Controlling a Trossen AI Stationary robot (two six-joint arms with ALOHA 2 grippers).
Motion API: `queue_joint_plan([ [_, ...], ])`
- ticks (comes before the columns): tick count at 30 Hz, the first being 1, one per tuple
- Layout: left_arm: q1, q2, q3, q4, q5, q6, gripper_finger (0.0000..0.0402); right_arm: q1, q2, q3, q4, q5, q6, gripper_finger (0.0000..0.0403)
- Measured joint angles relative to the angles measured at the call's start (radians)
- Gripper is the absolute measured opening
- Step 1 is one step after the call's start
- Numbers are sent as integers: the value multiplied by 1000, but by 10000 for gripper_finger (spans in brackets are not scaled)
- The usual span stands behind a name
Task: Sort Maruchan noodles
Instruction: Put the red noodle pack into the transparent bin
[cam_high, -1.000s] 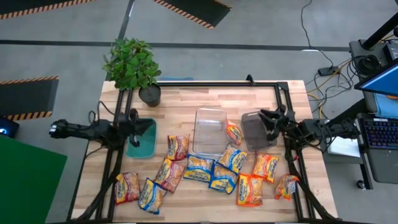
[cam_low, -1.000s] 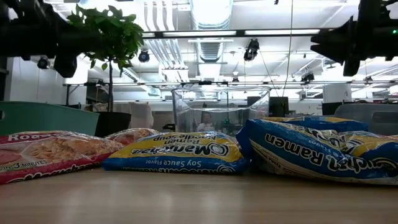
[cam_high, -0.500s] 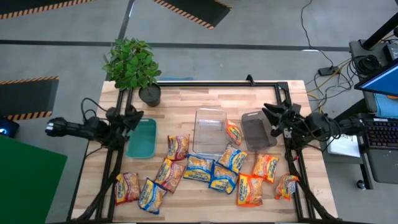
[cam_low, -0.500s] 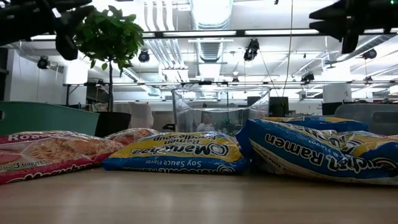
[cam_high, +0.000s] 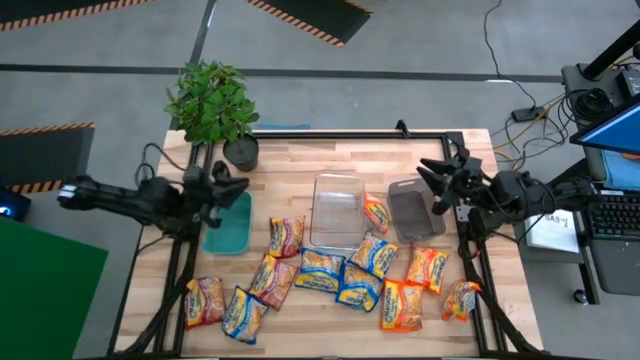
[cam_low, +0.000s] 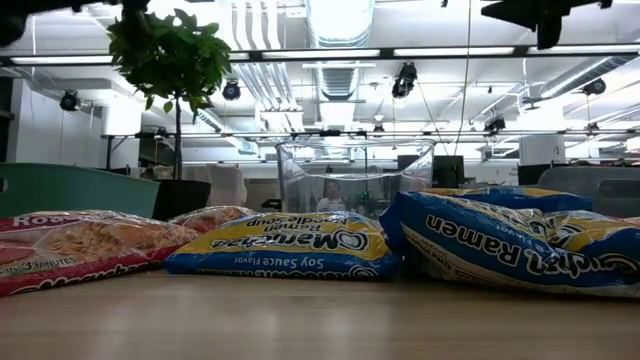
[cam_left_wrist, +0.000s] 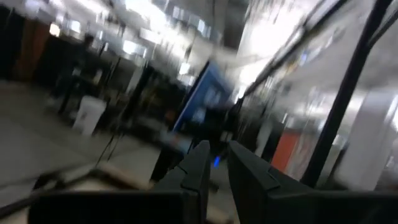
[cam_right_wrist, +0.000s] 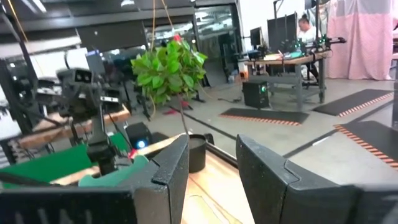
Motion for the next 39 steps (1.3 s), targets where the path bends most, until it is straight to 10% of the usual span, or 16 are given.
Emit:
queue_joint_plan([
  [9,0,295,442,-769,7,-151,39,0,34,67,-21,18,-53,123],
  [17,-3,596,759,-1212,248,-63,39,1,33,95,-20,18,-14,123],
  [39,-79,1033,821,-1376,418,-117,39,1,33,94,-1,19,-89,123],
])
